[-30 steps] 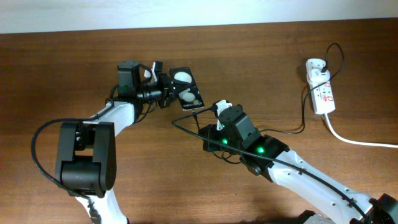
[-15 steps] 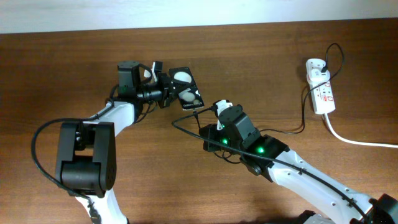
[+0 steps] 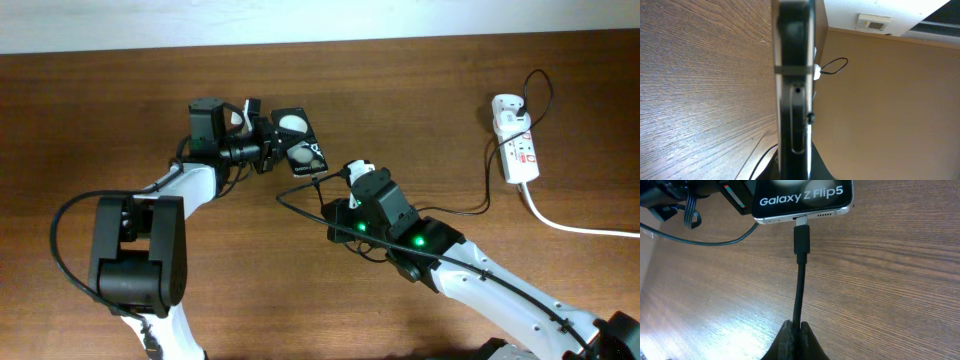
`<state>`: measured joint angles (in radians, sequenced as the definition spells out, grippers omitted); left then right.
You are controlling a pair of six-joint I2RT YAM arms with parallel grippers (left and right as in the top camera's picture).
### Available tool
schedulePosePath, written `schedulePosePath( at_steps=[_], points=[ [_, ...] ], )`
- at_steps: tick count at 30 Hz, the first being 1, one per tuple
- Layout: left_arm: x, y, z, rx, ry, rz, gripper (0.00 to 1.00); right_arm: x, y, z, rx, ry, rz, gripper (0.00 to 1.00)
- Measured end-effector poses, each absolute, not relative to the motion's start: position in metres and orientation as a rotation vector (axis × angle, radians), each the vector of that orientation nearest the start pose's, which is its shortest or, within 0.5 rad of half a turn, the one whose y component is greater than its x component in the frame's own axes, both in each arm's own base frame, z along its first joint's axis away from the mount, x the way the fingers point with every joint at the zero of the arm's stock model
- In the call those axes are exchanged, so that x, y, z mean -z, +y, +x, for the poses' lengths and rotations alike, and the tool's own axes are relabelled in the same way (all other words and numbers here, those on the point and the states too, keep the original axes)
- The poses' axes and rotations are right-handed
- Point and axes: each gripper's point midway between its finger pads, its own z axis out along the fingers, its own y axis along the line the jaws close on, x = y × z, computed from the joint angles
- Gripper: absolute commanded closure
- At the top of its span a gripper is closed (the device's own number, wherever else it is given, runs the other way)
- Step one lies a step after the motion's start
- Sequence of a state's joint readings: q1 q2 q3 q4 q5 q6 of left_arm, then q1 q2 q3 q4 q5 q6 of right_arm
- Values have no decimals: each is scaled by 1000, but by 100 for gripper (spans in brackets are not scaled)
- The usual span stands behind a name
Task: Plug charger to phone and switch on socket
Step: 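Push the USB-C plug into the phone's bottom port with the right gripper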
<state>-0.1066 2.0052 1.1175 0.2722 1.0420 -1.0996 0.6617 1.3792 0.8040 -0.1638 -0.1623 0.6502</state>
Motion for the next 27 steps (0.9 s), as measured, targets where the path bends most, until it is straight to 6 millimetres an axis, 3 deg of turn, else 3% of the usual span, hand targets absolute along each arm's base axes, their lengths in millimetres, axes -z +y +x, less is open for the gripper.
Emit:
schedulePosePath(
  at_steps=[27],
  points=[
    [-108,-197,446,1764,2354,-499,100,-126,262,288,-834,2452,-115,96]
  ],
)
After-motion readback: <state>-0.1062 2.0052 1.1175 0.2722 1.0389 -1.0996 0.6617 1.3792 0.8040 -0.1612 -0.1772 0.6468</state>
